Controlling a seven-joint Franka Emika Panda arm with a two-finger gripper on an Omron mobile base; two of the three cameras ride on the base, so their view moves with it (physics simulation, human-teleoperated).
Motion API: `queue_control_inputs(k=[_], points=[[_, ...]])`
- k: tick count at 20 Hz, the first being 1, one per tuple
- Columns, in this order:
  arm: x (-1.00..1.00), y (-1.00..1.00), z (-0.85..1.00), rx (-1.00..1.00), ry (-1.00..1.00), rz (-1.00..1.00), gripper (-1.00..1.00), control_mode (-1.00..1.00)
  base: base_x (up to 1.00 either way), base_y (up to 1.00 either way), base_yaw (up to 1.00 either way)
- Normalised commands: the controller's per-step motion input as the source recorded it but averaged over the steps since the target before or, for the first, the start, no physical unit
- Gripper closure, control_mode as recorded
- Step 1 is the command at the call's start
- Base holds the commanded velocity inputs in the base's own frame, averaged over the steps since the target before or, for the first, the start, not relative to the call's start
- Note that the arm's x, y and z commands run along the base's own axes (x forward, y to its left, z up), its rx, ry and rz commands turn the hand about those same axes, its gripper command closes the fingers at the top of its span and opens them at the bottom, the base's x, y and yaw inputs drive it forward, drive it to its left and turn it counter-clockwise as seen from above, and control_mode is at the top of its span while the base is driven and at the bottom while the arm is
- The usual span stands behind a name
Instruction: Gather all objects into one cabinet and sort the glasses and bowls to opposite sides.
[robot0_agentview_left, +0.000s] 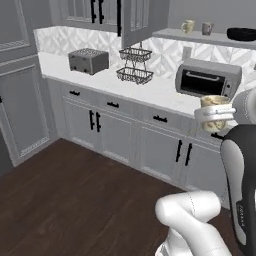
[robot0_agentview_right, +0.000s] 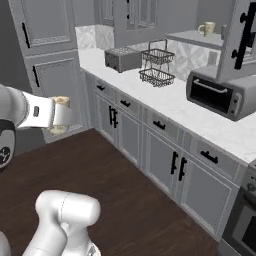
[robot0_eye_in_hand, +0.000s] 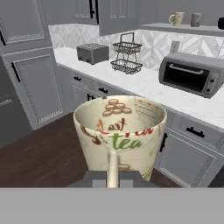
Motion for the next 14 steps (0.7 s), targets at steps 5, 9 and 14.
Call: queue_control_inputs(k=[5,9,14], points=[[0.00,0.00,0.00,0.00,0.00,0.00,1.00,1.00,0.81,0.71,-0.60],[0.00,0.00,0.00,0.00,0.00,0.00,1.00,1.00,0.81,0.76,-0.59],[0.00,0.00,0.00,0.00,0.00,0.00,1.00,1.00,0.69,0.51,-0.62]])
